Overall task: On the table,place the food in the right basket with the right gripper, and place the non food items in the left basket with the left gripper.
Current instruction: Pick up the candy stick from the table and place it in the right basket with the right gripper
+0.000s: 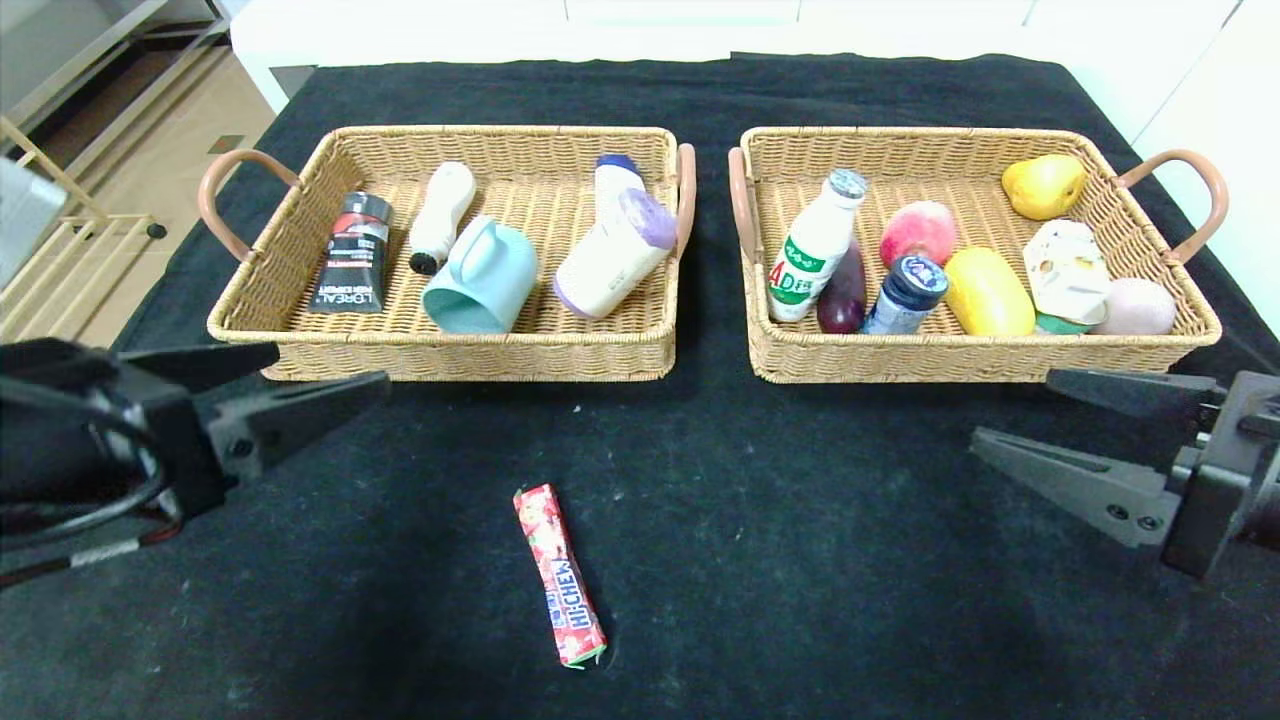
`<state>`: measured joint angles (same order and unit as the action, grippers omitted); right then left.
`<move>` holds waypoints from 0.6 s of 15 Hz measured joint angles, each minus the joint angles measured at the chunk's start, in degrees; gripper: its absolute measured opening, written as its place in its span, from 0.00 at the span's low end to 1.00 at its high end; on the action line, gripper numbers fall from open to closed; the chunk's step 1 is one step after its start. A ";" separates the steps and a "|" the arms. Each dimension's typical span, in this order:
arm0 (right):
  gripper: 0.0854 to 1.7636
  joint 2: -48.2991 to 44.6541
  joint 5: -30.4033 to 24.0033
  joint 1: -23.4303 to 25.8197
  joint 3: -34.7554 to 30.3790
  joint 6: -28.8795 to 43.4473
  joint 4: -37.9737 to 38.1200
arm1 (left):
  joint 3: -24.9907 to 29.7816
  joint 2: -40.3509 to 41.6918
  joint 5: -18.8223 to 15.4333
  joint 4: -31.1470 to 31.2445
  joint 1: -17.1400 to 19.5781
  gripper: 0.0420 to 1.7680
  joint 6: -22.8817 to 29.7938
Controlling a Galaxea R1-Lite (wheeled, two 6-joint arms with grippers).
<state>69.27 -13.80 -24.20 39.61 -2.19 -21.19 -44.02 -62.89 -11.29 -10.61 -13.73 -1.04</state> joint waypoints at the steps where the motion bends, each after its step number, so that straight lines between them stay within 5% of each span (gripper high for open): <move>1: 0.97 0.57 2.50 -2.65 1.21 0.02 2.34 | 1.91 2.19 -0.91 -0.05 -0.07 0.94 -0.04; 9: 0.97 15.57 26.06 -27.10 12.20 2.04 5.75 | 3.36 6.08 -1.38 -0.11 -0.02 0.96 -0.11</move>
<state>84.83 12.26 -51.30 51.81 -0.16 -15.43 -40.66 -56.81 -12.67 -10.72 -13.75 -1.15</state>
